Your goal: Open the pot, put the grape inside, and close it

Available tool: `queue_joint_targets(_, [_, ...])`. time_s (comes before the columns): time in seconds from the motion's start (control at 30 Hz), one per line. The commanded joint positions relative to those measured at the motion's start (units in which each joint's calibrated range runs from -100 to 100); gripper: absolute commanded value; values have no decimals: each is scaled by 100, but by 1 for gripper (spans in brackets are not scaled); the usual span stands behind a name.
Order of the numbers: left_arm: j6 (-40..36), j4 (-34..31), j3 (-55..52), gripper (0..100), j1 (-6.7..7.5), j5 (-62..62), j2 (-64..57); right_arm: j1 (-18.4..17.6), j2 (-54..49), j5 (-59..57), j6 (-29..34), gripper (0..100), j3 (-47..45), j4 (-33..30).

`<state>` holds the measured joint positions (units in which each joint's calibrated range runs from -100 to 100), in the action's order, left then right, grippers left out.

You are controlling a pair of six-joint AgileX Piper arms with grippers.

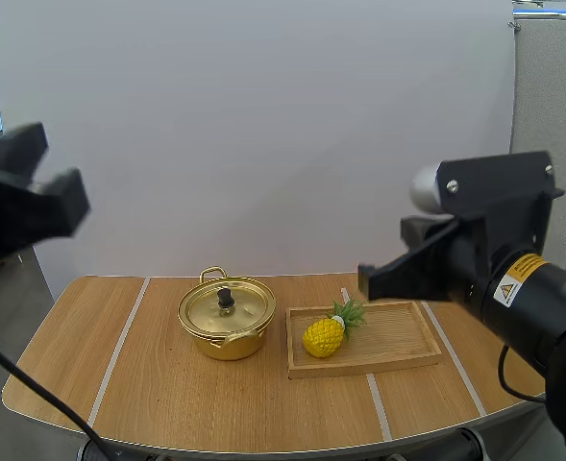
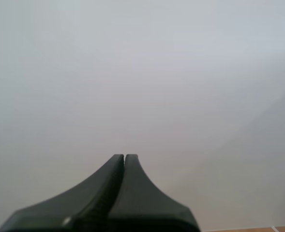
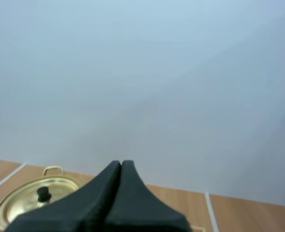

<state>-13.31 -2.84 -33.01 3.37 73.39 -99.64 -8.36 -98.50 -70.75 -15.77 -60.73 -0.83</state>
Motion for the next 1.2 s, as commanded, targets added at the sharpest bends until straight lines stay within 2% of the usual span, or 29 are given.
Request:
queue_joint_targets(0.0, [-188,-86,-1140,2,5,-1115,-36,652,-150,2737,5,0,36,38])
queue_joint_targets(0.13, [-188,-86,-1704,2,5,-1775,-36,773,-150,2790,5,0,-5,276])
queue_joint_targets(0.23, [-142,-86,-2443,2,5,-2767,-36,787,-150,3039,5,0,-218,214])
queue_joint_targets(0.4, [-110,-86,-3678,2,5,-3610,-36,787,-150,4054,-23,0,-1095,-83])
queue_joint_targets(0.63, [-110,-86,-5115,2,5,-4137,-36,787,-150,4174,-23,0,-2246,-95])
queue_joint_targets(0.8, [-104,-86,-5752,2,5,-4379,-36,787,-150,4194,-23,0,-2872,-95])
queue_joint_targets(1.07, [-29,-86,-6699,2,5,-5980,-36,787,-150,4392,-23,0,-3684,-187])
queue_joint_targets(1.1, [-29,-86,-6699,2,5,-6056,-36,787,-150,4412,-23,0,-3758,-187])
queue_joint_targets(1.17, [-109,-63,-6699,2,5,-5460,-36,787,-150,4432,-23,0,-3899,-187])
